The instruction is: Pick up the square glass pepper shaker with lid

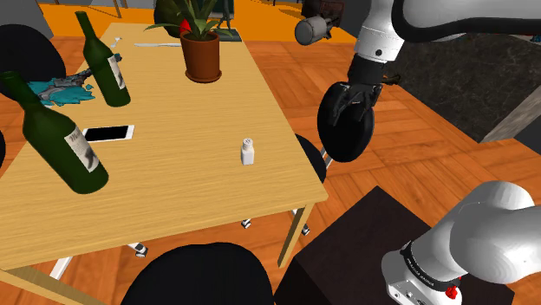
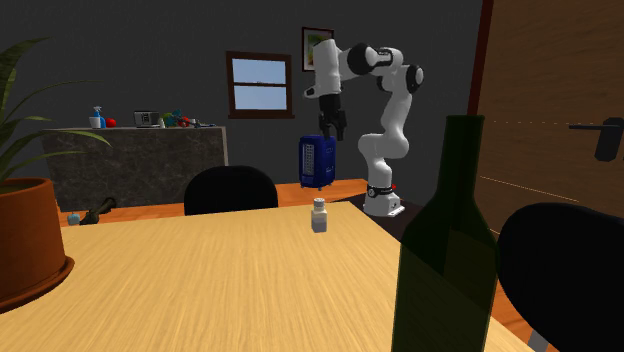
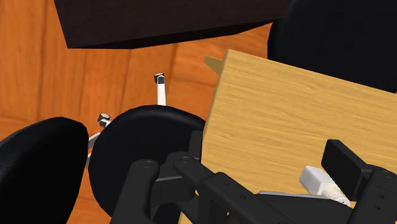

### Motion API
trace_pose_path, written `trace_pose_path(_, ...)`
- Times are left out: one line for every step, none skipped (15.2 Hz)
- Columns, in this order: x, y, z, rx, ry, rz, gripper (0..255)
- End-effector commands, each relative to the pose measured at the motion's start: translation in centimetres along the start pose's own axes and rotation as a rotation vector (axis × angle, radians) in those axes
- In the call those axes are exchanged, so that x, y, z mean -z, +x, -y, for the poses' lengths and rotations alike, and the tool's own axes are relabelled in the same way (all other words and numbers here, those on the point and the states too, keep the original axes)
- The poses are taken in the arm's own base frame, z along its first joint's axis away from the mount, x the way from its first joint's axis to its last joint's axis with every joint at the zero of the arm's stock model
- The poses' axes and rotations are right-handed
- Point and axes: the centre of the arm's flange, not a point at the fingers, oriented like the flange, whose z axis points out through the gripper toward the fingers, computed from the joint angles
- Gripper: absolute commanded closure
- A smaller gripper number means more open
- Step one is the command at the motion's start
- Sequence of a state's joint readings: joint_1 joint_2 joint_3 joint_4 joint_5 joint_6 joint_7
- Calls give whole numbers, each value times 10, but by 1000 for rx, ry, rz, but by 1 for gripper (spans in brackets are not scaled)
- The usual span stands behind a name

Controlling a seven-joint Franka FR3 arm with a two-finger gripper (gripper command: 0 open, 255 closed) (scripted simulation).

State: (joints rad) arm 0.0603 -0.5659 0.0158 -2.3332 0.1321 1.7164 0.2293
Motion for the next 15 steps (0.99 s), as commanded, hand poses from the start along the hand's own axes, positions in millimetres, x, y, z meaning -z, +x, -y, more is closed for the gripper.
trace_pose_path(-14, 15, 20, -1, 0, 2, 0)
trace_pose_path(-21, 23, 28, -1, 0, 4, 0)
trace_pose_path(-27, 31, 37, -1, -1, 6, 0)
trace_pose_path(-34, 38, 46, -1, -1, 7, 0)
trace_pose_path(-41, 46, 54, -1, -2, 9, 0)
trace_pose_path(-48, 53, 63, -1, -2, 11, 0)
trace_pose_path(-55, 61, 71, -2, -3, 12, 0)
trace_pose_path(-62, 68, 80, -2, -3, 14, 0)
trace_pose_path(-69, 76, 88, -2, -4, 16, 0)
trace_pose_path(-76, 84, 97, -2, -4, 17, 0)
trace_pose_path(-83, 91, 105, -2, -5, 19, 0)
trace_pose_path(-91, 99, 114, -2, -5, 20, 0)
trace_pose_path(-98, 106, 122, -2, -6, 22, 0)
trace_pose_path(-105, 114, 131, -3, -6, 24, 0)
trace_pose_path(-112, 121, 139, -3, -7, 25, 0)
